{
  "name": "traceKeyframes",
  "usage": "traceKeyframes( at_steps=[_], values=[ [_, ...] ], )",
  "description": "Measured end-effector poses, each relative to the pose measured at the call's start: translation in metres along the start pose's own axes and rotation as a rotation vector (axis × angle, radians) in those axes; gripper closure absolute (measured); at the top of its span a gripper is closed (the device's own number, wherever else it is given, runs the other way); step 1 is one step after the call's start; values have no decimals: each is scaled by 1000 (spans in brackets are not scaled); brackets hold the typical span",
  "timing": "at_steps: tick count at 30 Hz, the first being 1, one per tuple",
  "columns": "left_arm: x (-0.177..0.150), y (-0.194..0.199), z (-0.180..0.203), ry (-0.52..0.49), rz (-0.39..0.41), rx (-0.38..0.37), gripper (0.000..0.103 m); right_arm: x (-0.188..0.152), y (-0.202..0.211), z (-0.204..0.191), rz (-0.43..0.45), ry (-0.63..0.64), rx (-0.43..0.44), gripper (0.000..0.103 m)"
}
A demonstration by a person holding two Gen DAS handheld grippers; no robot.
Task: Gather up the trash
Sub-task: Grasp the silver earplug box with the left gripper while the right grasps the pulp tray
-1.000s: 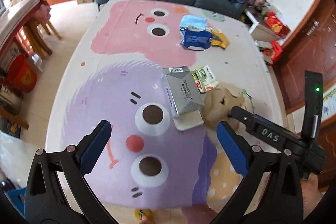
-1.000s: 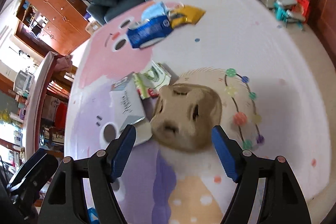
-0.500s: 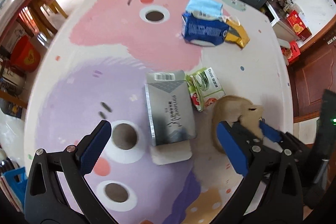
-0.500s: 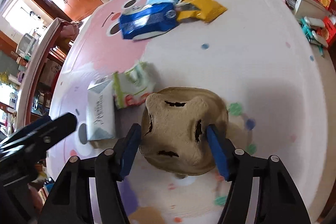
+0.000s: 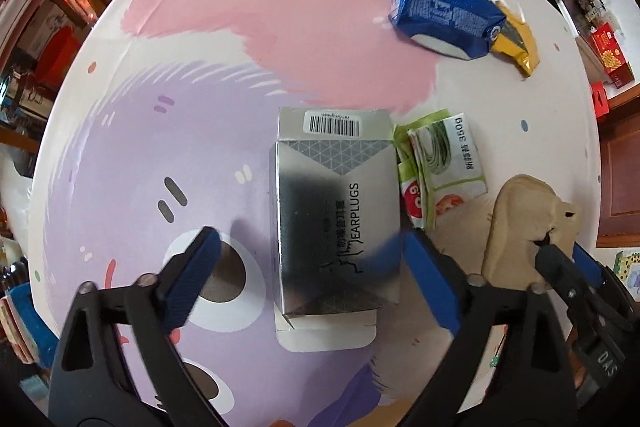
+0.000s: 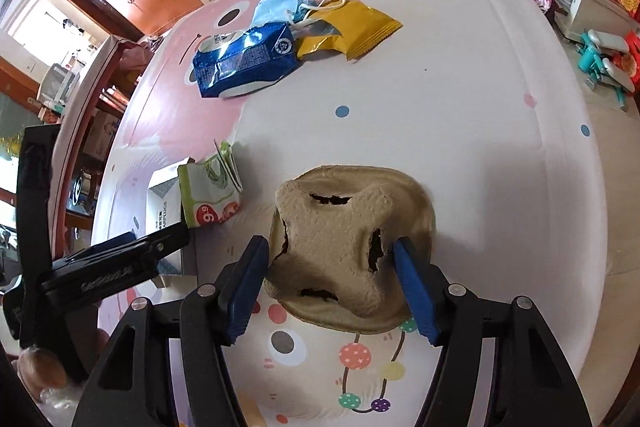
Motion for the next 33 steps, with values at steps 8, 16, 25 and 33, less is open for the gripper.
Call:
traceKeyframes(
  at_steps=[8, 16, 25, 33],
  values=[
    [-7, -7, -6, 36, -19, -10, 41, 0, -11, -2, -2, 21, -32, 29],
    [-23, 11, -18, 55, 24, -29, 43, -3, 0, -5, 43, 57, -30, 35],
    [-41, 54, -26, 13, 70, -65, 44, -18, 32, -10, 91, 55, 26, 37],
    [-90, 94, -38, -84, 117, -97, 43, -47, 62, -31, 158, 48, 56, 37]
  ],
)
Point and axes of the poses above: each gripper's, at about its wrist camera, not at the fingertips, and y roughly against the way its jaws point, z to its right, x to its top, the point moved 8 cm from there along -y, roughly the way its jaws point, and after that the axes turned 13 degrees about -z, right-handed, at the moved point
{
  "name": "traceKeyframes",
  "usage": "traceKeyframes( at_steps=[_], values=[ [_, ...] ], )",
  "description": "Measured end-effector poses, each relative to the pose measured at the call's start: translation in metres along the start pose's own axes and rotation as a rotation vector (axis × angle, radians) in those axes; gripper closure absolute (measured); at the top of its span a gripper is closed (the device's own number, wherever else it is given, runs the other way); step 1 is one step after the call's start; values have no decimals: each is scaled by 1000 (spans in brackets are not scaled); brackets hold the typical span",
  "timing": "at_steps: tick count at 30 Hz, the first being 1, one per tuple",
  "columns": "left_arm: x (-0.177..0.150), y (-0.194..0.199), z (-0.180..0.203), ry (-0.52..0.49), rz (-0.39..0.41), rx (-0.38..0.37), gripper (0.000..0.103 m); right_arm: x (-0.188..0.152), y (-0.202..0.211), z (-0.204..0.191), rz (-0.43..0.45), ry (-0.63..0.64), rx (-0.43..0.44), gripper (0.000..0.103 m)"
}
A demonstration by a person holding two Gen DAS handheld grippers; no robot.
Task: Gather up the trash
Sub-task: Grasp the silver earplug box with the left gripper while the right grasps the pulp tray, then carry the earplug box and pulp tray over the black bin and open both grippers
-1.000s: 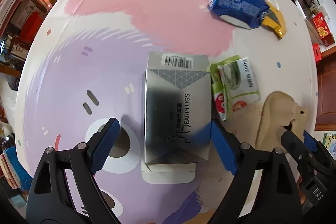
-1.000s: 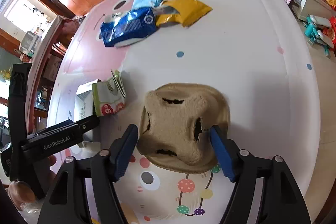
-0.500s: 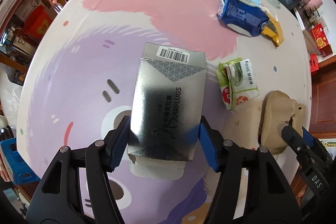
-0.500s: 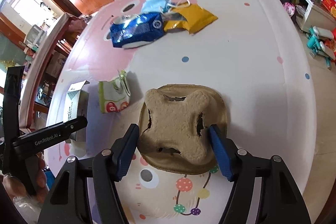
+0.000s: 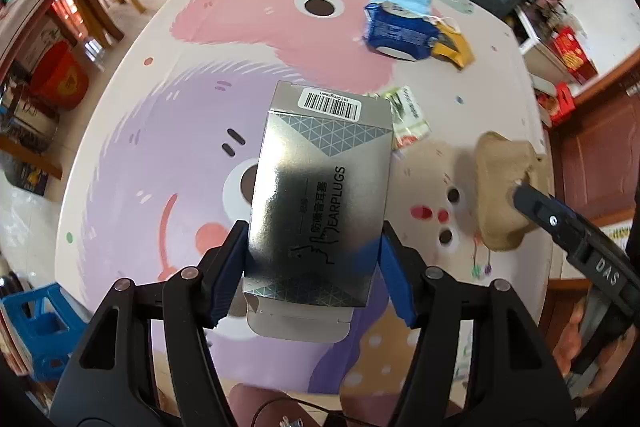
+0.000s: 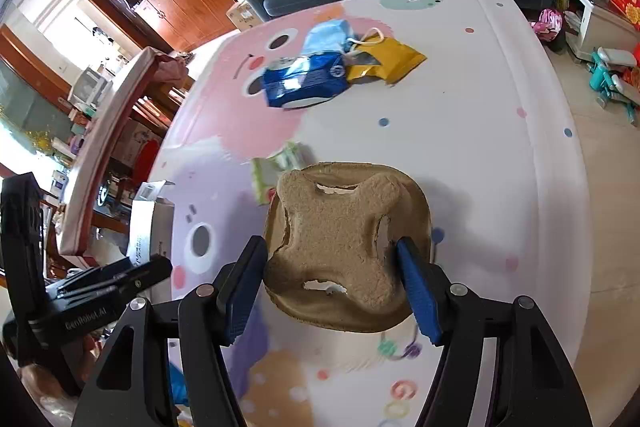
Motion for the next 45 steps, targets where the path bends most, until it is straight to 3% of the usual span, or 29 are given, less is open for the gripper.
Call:
traceKeyframes(
  at_steps=[12, 25, 36, 45],
  values=[
    [-89, 52, -34, -187, 59, -16, 43, -84, 39, -68, 108, -55, 28, 37],
    [-206, 81, -102, -310, 98, -58, 43, -231, 42, -156, 144, -106, 12, 37],
    [-283, 23, -132, -303, -61, -95, 43, -332, -6, -173, -1, -84, -33, 37],
    [-311, -76, -120, -249, -142, -64, 43, -390, -103, -122, -231, -125, -48, 37]
  ],
)
Point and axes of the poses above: each gripper's, at about its wrist camera, not at the fingertips, and y roughly against the way its jaws point, z to its right, x to its top, the point moved 8 cm from there along -y, roughly the way its jaws point, and after that the axes turned 13 degrees about -z, right-handed, at the moved point
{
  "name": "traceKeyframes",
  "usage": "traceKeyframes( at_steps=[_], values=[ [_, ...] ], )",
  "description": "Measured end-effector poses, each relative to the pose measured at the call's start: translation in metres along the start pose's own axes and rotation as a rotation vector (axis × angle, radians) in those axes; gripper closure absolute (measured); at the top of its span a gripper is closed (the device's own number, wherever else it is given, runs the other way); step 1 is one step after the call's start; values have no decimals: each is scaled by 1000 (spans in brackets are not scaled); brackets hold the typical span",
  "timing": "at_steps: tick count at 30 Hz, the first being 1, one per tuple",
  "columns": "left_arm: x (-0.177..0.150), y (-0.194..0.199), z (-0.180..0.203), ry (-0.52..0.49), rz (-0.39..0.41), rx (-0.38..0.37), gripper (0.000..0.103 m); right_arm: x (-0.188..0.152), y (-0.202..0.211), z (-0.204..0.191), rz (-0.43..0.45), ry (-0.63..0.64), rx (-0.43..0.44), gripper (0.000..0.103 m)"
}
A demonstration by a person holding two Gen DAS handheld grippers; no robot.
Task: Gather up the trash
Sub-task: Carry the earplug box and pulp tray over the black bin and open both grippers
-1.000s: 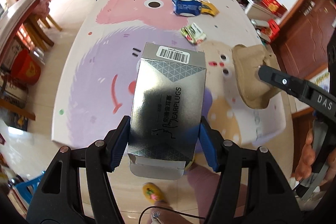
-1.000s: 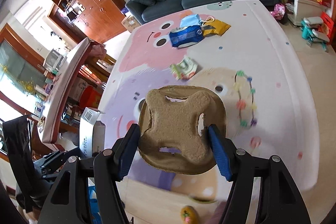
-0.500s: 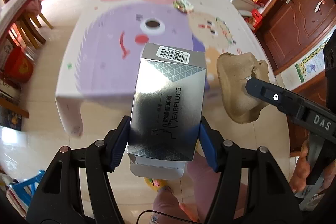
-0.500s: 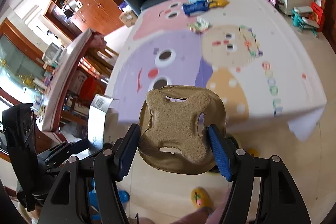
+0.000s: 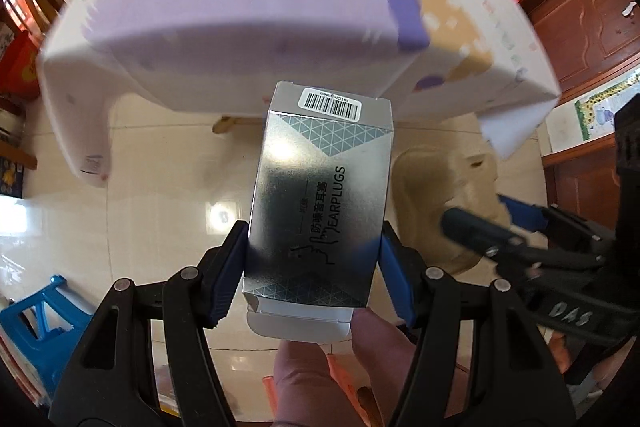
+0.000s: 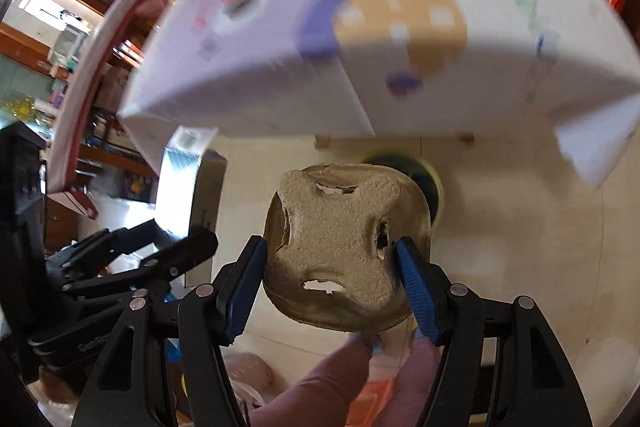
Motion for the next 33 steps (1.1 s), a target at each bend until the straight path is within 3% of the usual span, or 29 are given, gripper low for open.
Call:
traceKeyframes(
  at_steps=[4, 8, 15, 18, 24, 26, 33],
  values=[
    [9, -71, -8, 59, -19, 0, 43, 8, -70, 38, -34, -18, -35, 37],
    [21, -134, -16, 85, 18, 14, 43, 29, -139, 71, -31, -12, -53, 36],
    [39, -242, -31, 101, 38, 9, 39, 65, -243, 115, -20, -25, -15, 35],
    [44, -268, -33, 106, 50, 28, 18, 78, -264, 125, -8, -38, -15, 33],
    [49, -288, -28, 102, 76, 69, 18, 77, -279, 139, 24, -5, -127, 31],
    [53, -284, -28, 99, 96, 74, 18, 77, -277, 140, 35, 12, -198, 32],
    [59, -243, -30, 69, 202, 128, 17, 55, -256, 130, 41, 13, -303, 32]
  ],
)
Point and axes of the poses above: each gripper's, at about its wrist camera, not at the fingertips, and y roughly against the way its jaws point, z to its right, x to its top, the point moved 8 cm from there along -y, roughly the way its jaws point, and after that the axes turned 13 degrees about -z, right-handed, at the moved point
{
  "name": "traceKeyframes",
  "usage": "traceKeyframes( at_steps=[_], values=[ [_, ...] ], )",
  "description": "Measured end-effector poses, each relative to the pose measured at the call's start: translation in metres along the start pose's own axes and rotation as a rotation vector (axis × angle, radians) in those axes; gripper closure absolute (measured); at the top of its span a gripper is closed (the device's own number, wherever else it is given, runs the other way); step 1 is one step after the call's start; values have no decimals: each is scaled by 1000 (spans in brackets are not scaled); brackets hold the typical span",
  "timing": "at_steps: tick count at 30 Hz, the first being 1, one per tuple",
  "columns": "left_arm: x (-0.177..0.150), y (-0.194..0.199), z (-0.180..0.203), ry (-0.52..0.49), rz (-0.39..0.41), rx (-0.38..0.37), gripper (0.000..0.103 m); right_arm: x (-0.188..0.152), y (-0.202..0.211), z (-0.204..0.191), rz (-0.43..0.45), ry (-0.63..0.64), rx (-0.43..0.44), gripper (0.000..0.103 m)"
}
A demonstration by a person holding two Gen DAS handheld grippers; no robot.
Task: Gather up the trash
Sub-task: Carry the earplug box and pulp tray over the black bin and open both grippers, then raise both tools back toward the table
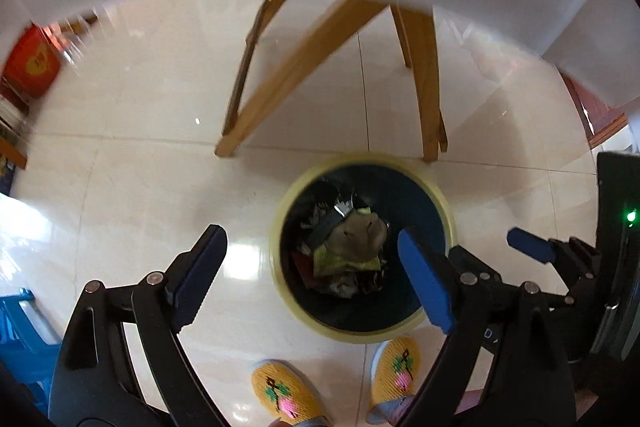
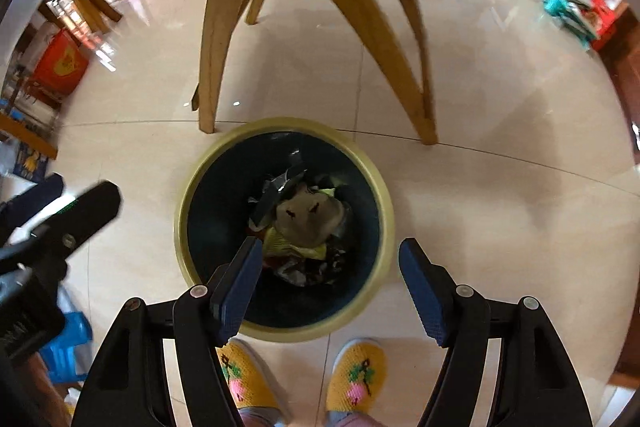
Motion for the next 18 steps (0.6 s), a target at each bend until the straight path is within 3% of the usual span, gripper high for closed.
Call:
traceKeyframes(
  at_steps=[6, 18],
  values=[
    [2, 51, -9, -57, 71, 70, 17, -13, 38, -7, -49, -87, -30, 32],
    [5, 176, -18, -42, 142, 49, 16, -40, 164, -33, -81, -50, -7, 32]
  ],
)
Point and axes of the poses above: each gripper's, at about its wrist camera, not at the fingertips, and y roughly against the way its jaws point, z to its right, x to its top, the point moved 8 cm from there along -y, roughly the way its jaws point, and after that the axes turned 13 degrees about -z, right-handed, at the moved point
